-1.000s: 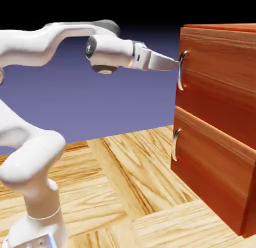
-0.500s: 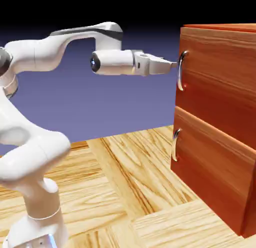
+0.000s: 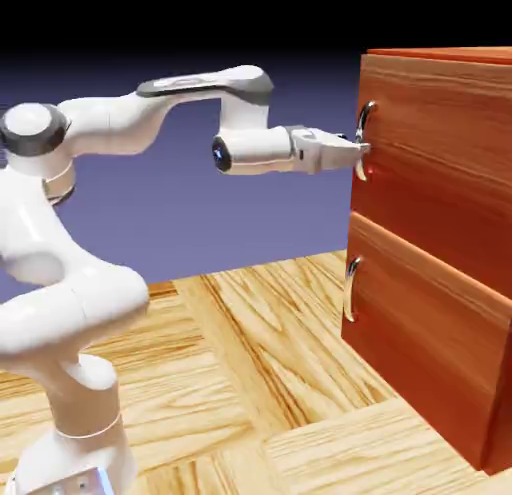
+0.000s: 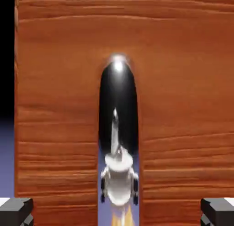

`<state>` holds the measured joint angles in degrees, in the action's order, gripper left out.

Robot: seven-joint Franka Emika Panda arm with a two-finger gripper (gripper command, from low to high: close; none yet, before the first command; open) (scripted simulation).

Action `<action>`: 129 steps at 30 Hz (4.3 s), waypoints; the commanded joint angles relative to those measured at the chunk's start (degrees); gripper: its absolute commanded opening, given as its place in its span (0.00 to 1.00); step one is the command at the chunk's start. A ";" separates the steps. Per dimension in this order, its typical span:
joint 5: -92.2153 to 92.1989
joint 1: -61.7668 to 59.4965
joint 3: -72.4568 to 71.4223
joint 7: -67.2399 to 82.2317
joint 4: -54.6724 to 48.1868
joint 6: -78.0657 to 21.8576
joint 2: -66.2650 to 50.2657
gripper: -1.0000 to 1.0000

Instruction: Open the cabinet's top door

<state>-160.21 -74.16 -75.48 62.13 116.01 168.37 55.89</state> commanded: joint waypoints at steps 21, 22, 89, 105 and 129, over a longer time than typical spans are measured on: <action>25.21 38.61 35.46 -3.24 38.75 -30.27 4.67 0.00; 27.24 39.76 37.54 -3.68 40.27 -31.93 5.48 0.00; 106.67 23.46 98.39 23.81 2.34 -133.44 -49.67 0.00; 105.81 -9.77 66.02 24.89 3.45 -133.64 -48.73 0.00; 107.59 -20.19 55.63 26.40 -1.13 -135.93 -52.43 0.00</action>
<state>-52.55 -94.24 -20.06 88.57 114.89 32.40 3.45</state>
